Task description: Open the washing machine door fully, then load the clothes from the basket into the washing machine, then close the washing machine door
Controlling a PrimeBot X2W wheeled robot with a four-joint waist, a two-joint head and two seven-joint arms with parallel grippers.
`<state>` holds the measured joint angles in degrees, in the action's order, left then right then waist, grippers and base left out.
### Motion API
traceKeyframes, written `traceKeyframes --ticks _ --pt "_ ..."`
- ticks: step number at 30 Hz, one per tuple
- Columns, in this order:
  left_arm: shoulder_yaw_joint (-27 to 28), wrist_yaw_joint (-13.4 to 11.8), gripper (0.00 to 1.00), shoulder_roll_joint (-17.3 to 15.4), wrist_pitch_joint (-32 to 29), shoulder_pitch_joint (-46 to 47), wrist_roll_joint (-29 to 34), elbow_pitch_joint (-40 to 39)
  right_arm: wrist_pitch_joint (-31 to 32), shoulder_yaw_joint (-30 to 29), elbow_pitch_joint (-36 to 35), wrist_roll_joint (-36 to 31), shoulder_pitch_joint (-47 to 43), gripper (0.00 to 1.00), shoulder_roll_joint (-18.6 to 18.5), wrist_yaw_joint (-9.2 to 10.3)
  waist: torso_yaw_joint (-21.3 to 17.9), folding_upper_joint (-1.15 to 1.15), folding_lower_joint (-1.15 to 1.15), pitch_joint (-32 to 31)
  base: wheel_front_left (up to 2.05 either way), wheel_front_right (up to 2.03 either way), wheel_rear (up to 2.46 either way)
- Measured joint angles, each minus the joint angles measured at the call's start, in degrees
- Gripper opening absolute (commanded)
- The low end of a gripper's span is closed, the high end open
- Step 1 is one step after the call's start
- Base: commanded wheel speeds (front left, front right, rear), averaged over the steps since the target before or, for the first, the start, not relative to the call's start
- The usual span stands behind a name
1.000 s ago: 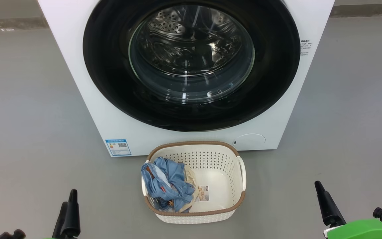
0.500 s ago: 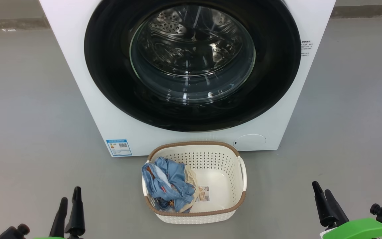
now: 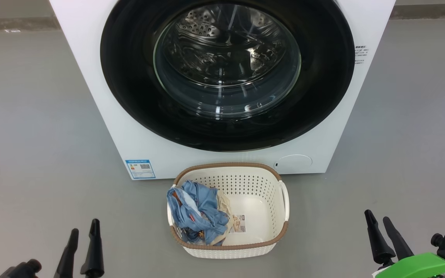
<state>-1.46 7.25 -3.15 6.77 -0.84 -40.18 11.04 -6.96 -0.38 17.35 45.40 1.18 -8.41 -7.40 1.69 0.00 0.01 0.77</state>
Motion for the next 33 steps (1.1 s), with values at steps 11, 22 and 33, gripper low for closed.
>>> traceKeyframes --ticks 11,22,33 --pt "-0.59 0.01 1.0 -0.48 1.91 0.0 6.91 -0.65 -1.82 0.47 -0.14 -6.71 -0.01 1.0 -0.74 0.0 0.45 0.0 0.0 0.29 0.0 0.0 0.0" --pt "-1.45 0.05 1.0 -0.89 3.67 0.0 13.95 -1.19 -3.58 1.21 -0.52 -13.54 -0.04 1.0 -1.31 0.0 0.55 0.0 0.0 0.4 0.0 0.0 0.0" --pt "-2.1 0.07 1.0 -1.79 5.5 -0.01 20.9 -1.71 -5.34 1.2 -0.98 -20.13 -0.09 1.0 -2.1 0.0 0.61 0.0 0.0 0.46 0.0 0.0 0.0"
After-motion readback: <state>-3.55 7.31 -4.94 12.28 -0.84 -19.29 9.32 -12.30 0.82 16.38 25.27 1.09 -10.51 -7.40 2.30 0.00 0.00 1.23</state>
